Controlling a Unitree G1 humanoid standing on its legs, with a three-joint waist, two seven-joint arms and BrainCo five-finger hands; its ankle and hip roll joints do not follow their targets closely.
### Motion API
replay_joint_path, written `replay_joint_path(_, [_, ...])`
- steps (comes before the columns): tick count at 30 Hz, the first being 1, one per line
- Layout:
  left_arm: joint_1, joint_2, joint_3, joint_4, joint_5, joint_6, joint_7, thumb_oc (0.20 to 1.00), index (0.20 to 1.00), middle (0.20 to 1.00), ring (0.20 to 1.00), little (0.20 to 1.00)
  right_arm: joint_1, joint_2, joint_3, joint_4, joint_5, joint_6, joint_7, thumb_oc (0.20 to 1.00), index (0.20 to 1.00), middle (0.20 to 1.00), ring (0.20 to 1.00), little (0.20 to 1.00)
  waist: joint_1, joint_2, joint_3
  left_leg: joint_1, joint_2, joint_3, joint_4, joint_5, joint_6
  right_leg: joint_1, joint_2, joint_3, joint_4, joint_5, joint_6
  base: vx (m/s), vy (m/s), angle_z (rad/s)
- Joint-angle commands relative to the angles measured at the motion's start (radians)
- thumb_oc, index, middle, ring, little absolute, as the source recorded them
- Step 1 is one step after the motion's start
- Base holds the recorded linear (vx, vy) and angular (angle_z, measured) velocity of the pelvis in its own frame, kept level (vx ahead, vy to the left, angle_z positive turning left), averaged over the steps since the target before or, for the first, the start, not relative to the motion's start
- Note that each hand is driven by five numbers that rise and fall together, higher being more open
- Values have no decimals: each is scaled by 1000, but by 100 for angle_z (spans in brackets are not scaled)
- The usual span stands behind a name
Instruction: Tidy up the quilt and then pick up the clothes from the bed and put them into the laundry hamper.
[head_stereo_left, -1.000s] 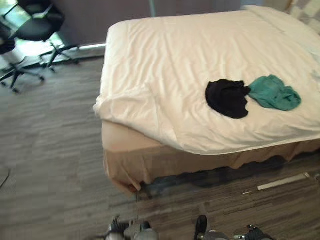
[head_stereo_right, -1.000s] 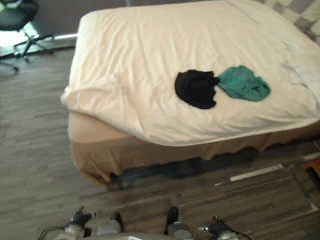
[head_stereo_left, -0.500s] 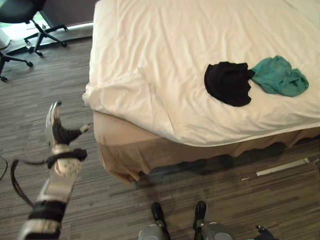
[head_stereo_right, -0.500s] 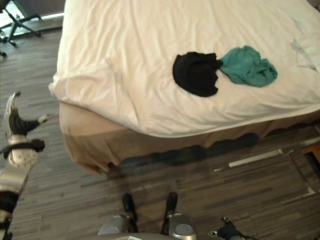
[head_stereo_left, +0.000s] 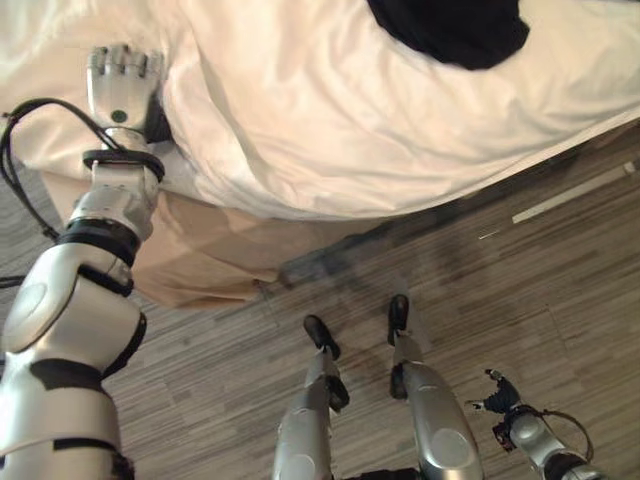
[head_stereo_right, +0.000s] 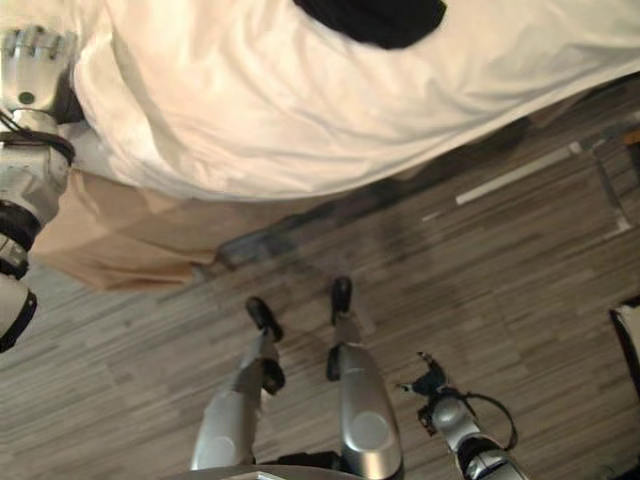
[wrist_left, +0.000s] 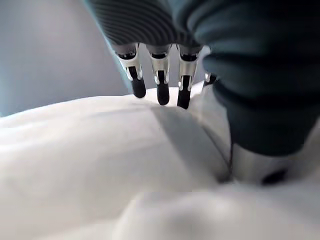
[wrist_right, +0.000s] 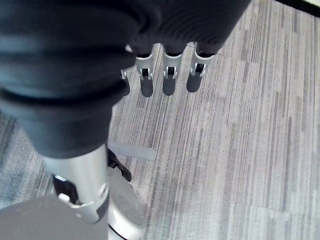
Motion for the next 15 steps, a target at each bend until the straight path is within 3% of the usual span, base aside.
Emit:
replay_joint_path(1, [89,2,35,89,71,11,-128,200,200,200,200,200,43,38,-4,59,85,0,0,1000,1000,1000,1000,1000,-8,-33,-60,52,45,-13,-2,-33,-91,37,-78,47,42,-94,187,80,-3,-16])
replay_joint_path(5, [235,-3,113,67,48,10,-153,200,200,200,200,200,96,40,-15,51,95,11,11,1000,1000,1000,1000,1000,-3,-34,-94,156,38,-22,-2,-62,-88,141,-70,46,21,-112,175,122,-4,-2])
replay_joint_path(10, [540,-22,312,-11,-11,0,-166,200,200,200,200,200,136,41,-93,81,61,51,16,1000,1000,1000,1000,1000,35,-36,-168,272,21,-37,-2,-96,-81,279,-69,29,0,-135,169,122,21,0])
replay_joint_path(13, [741,-56,439,-43,-54,-1,-179,200,200,200,200,200,134,24,-151,98,54,74,17,1000,1000,1000,1000,1000,52,-45,-211,309,22,-36,-2,-86,-73,324,-65,17,0,-134,157,73,22,25])
replay_joint_path(14, [875,-87,521,-62,-90,-8,-190,200,200,200,200,200,141,1,-196,90,53,79,12,1000,1000,1000,1000,1000,66,-51,-236,337,22,-41,-2,-93,-72,356,-64,13,-3,-140,155,92,30,18])
replay_joint_path(15, [877,-87,523,-63,-89,-7,-190,200,200,200,200,200,141,0,-195,89,53,79,12,1000,1000,1000,1000,1000,64,-51,-236,338,22,-41,-2,-93,-72,357,-64,13,-3,-140,156,67,38,10])
